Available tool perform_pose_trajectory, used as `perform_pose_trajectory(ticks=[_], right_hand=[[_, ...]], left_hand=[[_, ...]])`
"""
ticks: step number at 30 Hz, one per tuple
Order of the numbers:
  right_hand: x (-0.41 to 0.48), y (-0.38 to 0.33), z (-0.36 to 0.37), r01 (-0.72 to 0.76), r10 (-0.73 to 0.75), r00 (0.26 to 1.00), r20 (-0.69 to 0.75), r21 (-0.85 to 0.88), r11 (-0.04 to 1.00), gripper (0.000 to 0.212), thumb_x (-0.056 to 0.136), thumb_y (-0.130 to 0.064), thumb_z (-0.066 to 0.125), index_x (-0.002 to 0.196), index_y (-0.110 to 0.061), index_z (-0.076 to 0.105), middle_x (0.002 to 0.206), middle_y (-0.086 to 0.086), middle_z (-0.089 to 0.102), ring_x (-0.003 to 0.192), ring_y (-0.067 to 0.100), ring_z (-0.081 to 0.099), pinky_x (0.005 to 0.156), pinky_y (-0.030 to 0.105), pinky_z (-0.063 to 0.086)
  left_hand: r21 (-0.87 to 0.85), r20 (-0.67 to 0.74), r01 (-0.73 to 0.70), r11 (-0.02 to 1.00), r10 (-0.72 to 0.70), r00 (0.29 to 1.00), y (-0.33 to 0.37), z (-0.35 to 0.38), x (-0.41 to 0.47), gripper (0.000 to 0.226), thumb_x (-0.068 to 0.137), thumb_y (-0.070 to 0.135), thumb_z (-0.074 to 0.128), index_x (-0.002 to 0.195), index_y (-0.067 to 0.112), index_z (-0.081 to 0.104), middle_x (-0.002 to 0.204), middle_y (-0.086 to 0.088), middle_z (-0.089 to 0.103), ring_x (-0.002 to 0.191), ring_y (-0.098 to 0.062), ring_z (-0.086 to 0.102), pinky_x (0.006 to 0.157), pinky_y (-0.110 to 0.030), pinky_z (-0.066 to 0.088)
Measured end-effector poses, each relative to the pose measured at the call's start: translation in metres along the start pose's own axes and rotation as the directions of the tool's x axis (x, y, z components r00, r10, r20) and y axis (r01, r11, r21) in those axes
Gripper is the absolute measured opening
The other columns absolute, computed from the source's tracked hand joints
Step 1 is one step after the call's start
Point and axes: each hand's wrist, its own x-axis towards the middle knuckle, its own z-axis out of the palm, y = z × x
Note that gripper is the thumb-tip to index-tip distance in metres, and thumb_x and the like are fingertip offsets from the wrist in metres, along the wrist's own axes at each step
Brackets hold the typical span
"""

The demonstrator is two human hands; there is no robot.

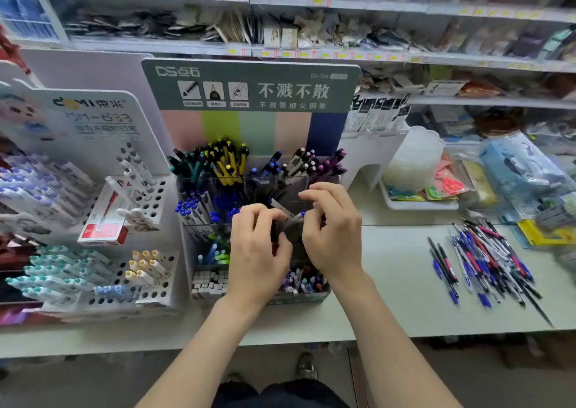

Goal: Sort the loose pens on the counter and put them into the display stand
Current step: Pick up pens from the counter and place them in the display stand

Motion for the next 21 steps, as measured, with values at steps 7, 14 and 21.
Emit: perform_pose_trajectory(ticks=[7,14,21], right_hand=[[-0.035,0.046,-0.041,-0.634,0.621,0.761,0.185,0.016,0.773,0.035,0.090,-0.010,0.049,0.086,-0.026,0.079,0.078,-0.009,0.074,0.080,0.009,0.070,0.079,0.030,0.056],[-0.048,0.154,-0.106,-0.749,0.769,0.534,0.351,-0.226,0.623,0.028,0.100,-0.022,0.054,0.116,-0.020,0.077,0.109,-0.002,0.075,0.097,0.015,0.065,0.083,0.027,0.046],[-0.075,0.297,-0.192,-0.768,0.868,0.345,0.356,-0.426,0.479,0.029,0.092,-0.034,0.060,0.108,-0.013,0.072,0.105,0.005,0.072,0.106,0.027,0.067,0.087,0.038,0.055]], left_hand=[[-0.225,0.539,0.149,0.963,-0.005,0.842,0.034,0.042,-0.025,0.011,0.096,0.021,0.063,0.101,0.029,0.069,0.081,0.012,0.070,0.074,-0.008,0.065,0.070,-0.032,0.053],[-0.029,0.829,0.057,0.998,-0.007,0.559,0.082,0.137,-0.031,0.021,0.103,0.030,0.054,0.117,0.030,0.069,0.103,0.015,0.069,0.084,-0.006,0.062,0.081,-0.031,0.054],[0.136,0.907,-0.014,0.991,-0.118,0.404,0.133,0.265,-0.036,0.030,0.103,0.035,0.053,0.129,0.026,0.065,0.127,0.001,0.058,0.104,-0.019,0.063,0.100,-0.042,0.052]])
